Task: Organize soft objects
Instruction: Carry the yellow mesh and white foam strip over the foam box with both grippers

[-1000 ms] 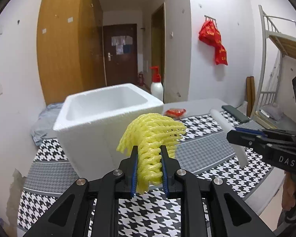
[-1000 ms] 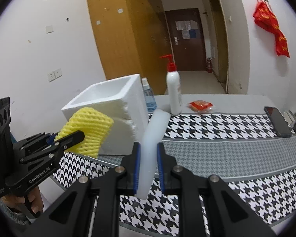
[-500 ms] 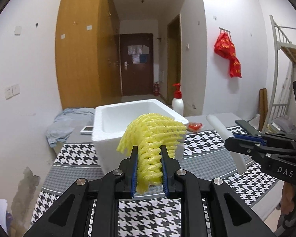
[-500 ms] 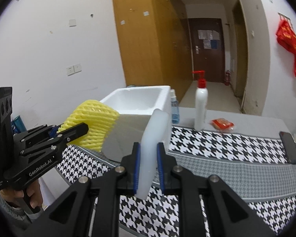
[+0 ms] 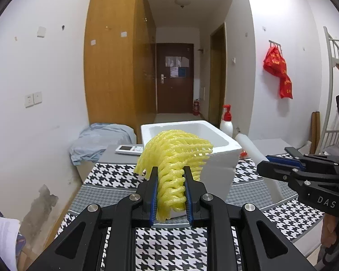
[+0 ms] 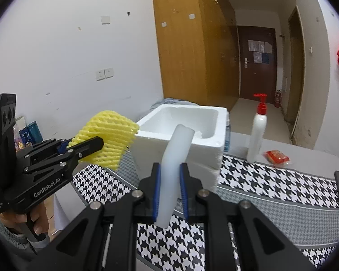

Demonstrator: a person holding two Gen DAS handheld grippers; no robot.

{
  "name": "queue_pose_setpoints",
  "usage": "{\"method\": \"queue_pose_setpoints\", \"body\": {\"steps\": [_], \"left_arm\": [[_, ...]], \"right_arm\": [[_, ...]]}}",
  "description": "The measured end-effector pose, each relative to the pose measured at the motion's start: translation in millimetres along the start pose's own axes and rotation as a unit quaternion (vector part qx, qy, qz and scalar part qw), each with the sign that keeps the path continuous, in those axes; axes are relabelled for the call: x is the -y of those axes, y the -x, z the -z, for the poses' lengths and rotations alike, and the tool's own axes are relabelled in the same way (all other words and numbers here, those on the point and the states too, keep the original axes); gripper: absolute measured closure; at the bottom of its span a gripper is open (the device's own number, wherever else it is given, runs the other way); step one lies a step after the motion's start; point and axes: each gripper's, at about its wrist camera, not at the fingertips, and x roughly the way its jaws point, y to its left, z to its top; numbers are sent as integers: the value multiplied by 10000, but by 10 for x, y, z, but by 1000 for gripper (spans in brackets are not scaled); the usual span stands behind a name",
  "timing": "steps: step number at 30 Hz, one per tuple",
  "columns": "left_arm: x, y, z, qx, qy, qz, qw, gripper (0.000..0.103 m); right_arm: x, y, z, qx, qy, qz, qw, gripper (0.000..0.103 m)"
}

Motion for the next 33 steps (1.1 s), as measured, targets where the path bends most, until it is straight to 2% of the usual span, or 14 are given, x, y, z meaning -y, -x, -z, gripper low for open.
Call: {"method": "queue_pose_setpoints", "body": {"steps": [10, 23, 33], "left_arm": [[-58, -68, -146, 52, 64, -28, 10000, 82], [-155, -244, -346, 160, 80, 111, 9998, 82], [-163, -486, -485, 167, 62, 204, 9996, 82]], "right_arm": [[-45, -92, -200, 54, 150, 46, 9999, 83], [-15, -259, -453, 55, 225, 126, 9997, 83], [205, -436, -635, -14, 46, 242, 9997, 83]]}}
